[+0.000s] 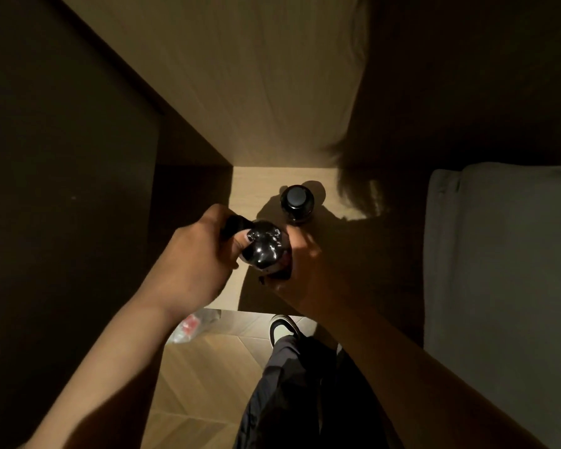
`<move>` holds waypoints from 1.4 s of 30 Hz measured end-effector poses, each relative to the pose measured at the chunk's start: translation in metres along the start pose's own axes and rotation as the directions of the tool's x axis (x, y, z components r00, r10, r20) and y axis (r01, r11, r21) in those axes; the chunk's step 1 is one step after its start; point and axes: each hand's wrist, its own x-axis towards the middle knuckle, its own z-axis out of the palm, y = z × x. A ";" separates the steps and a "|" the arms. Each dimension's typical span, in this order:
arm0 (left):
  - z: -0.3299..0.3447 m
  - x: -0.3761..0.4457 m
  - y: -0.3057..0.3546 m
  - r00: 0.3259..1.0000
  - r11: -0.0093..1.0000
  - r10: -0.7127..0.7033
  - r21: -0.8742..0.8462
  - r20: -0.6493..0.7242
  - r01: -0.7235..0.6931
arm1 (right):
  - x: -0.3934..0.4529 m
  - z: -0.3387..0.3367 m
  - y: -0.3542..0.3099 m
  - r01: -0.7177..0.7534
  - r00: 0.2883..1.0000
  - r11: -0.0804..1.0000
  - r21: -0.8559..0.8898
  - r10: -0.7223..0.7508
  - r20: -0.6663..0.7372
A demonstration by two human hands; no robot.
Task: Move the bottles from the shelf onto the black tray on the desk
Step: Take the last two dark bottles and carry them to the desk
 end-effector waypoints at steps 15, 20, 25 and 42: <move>0.090 0.054 -0.008 0.989 0.838 0.011 -0.538 -0.148 -0.089 | -0.047 -0.047 0.053 -0.431 0.902 0.847 0.310 0.409 0.138; 0.132 0.097 -0.021 0.975 0.778 -0.221 -0.600 0.012 0.184 | -0.059 -0.062 0.066 -0.505 0.853 0.773 0.385 0.515 0.085; 0.153 0.120 -0.016 0.977 0.801 -0.199 -0.587 -0.076 0.117 | -0.070 -0.066 0.069 -0.534 0.821 0.732 0.423 0.568 0.054; 0.100 0.004 -0.013 0.862 0.193 -0.497 -0.955 0.102 0.224 | -0.097 -0.086 -0.002 -0.513 0.789 0.548 0.661 0.605 0.110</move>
